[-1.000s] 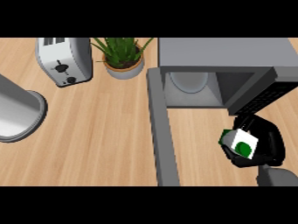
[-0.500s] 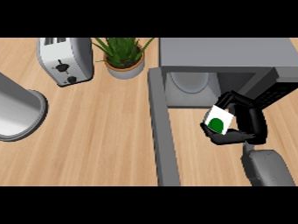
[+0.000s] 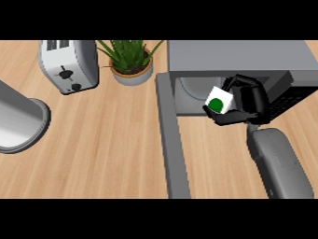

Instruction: Pick up the milk, place it into the microwave and close the microwave

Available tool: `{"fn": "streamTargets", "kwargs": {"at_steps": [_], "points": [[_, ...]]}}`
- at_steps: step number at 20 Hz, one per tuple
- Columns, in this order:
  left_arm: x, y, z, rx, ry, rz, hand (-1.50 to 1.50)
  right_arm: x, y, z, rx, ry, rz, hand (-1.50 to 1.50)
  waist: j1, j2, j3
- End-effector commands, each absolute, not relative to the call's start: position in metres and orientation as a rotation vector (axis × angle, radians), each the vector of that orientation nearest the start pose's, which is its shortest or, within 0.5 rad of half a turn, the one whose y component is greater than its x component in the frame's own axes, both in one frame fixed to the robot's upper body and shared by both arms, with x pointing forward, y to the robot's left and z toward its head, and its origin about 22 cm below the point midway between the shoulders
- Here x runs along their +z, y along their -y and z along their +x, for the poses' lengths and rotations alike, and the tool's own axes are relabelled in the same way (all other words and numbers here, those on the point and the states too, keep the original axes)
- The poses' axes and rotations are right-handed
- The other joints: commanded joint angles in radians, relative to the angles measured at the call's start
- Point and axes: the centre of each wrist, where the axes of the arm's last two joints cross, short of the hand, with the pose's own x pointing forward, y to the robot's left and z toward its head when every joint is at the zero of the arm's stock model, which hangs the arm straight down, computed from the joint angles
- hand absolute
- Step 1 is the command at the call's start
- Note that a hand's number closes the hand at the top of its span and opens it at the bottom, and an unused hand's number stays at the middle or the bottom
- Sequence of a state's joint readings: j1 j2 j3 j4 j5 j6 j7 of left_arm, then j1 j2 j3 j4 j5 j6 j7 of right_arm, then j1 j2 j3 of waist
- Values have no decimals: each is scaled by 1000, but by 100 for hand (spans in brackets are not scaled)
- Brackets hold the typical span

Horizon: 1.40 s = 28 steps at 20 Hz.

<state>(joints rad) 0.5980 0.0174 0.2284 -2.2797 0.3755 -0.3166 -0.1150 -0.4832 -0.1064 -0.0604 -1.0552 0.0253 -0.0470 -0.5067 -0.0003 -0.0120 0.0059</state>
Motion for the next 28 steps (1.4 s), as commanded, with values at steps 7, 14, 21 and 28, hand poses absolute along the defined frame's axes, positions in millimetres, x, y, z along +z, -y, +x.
{"fn": "streamTargets", "kwargs": {"at_steps": [7, 14, 21, 28], "points": [[78, -314, 95, 100, 1925, -79, -150, 27, 185, 398, 219, 1976, -85, 150, 68, 29, -6], [82, -306, 103, 92, 1954, -87, -150, 37, 200, 406, 227, 2042, -212, 150, 99, 39, -6], [84, -301, 115, 52, 1952, -146, -150, 30, 209, 403, 260, 2079, -353, 150, 127, 51, -8], [89, -300, 121, -6, 1964, -141, -150, 8, 231, 388, 30, 2080, -530, 150, 154, 67, -6]]}}
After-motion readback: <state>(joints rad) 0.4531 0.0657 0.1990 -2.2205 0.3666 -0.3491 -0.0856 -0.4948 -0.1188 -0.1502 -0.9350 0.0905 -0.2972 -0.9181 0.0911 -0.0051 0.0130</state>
